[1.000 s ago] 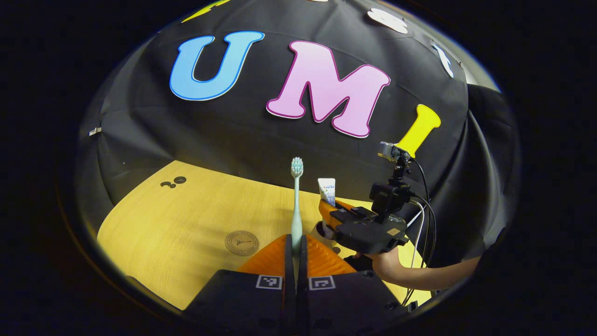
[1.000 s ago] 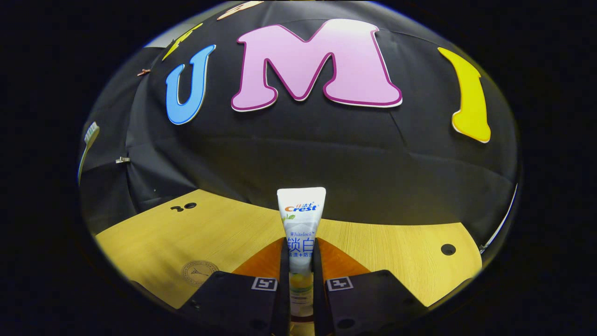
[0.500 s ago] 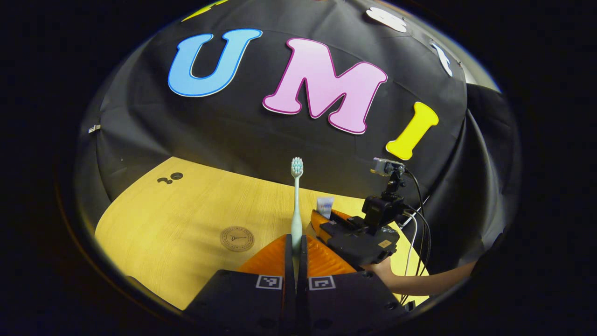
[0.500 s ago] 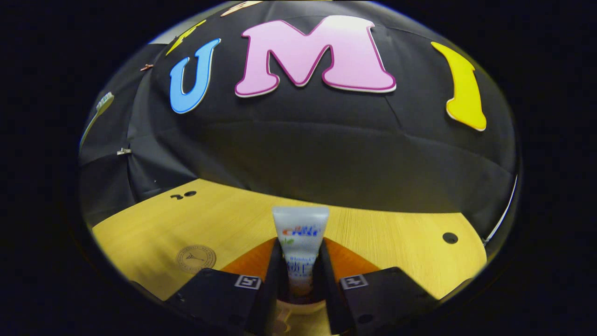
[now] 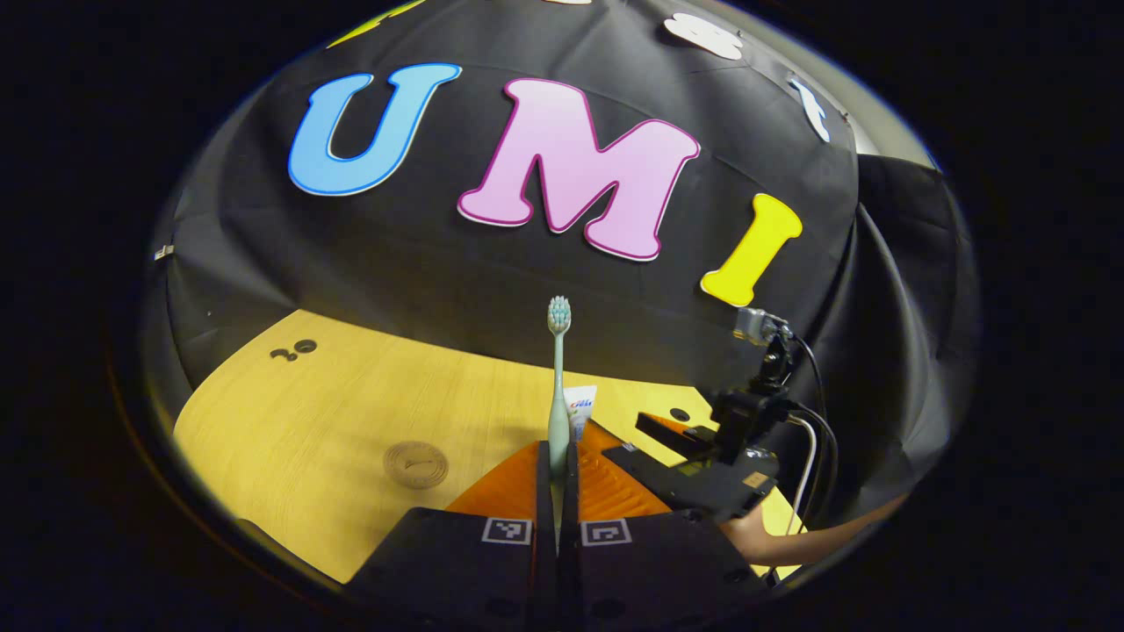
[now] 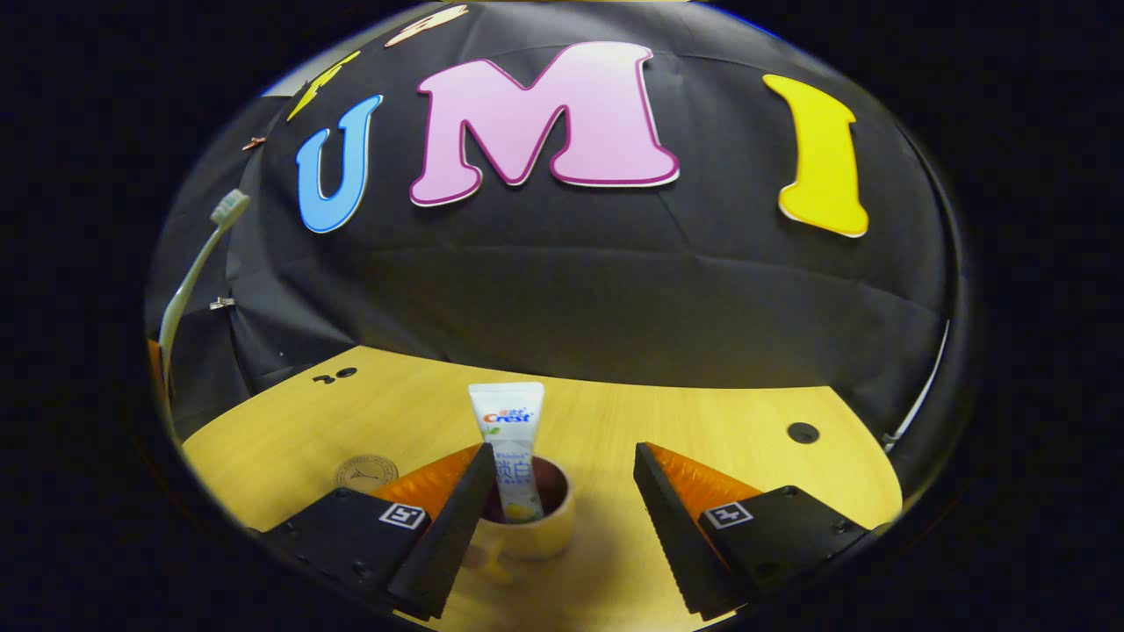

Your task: Put the toothbrush and toothpaste on the desktop into the cup, then pick up the cup and place it on the coaster on the desktop.

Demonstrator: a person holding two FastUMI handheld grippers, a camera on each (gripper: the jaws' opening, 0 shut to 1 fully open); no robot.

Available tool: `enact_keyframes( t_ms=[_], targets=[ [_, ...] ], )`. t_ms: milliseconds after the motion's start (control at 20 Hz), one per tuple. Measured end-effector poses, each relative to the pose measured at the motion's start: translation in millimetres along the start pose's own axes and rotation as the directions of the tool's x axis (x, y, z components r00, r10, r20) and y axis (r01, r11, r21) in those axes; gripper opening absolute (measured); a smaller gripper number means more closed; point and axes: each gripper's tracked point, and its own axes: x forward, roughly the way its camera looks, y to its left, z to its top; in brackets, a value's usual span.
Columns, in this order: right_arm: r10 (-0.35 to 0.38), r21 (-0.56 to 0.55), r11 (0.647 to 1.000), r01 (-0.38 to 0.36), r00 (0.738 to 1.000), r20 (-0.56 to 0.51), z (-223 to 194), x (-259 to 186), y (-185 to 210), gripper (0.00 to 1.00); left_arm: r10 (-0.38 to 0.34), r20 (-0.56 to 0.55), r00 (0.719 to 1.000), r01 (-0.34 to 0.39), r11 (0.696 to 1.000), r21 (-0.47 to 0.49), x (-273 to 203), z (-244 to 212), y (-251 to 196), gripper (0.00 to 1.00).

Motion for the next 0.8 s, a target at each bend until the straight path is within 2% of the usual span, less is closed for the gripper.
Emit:
enact_keyframes(
  t_ms=[100, 150, 200, 400, 600, 800],
  targets=[
    [-0.03, 0.042, 0.999, 0.03, 0.999, -0.018, -7.3, -19.1, -14.1, 0.98, -0.048, 0.032, 0.998, 0.047, 0.999, 0.014, 19.5, 5.4, -14.5, 0.06],
    [-0.04, 0.057, 0.998, 0.042, 0.999, -0.033, -12.9, -28.1, -20.0, 0.98, -0.075, 0.047, 0.996, 0.074, 0.997, 0.023, 29.4, 8.1, -22.2, 0.11],
    [-0.048, 0.056, 0.997, 0.051, 0.998, -0.049, -17.2, -36.4, -26.1, 0.97, -0.098, 0.067, 0.993, 0.095, 0.995, 0.036, 40.7, 11.3, -29.6, 0.06],
    [-0.085, 0.038, 0.995, 0.088, 0.994, -0.068, -30.4, -54.8, -49.6, 0.99, -0.163, 0.145, 0.976, 0.149, 0.984, 0.102, 84.4, 21.0, -50.0, 0.06],
    [-0.11, 0.056, 0.992, 0.117, 0.986, -0.123, -53.8, -57.9, -63.3, 1.0, -0.206, 0.204, 0.957, 0.17, 0.968, 0.184, 122.6, 17.9, -55.9, 0.06],
    [-0.125, 0.06, 0.989, 0.133, 0.985, -0.12, -60.0, -56.3, -67.3, 0.98, -0.209, 0.25, 0.945, 0.146, 0.958, 0.246, 152.4, 4.1, -45.5, 0.06]
  ],
)
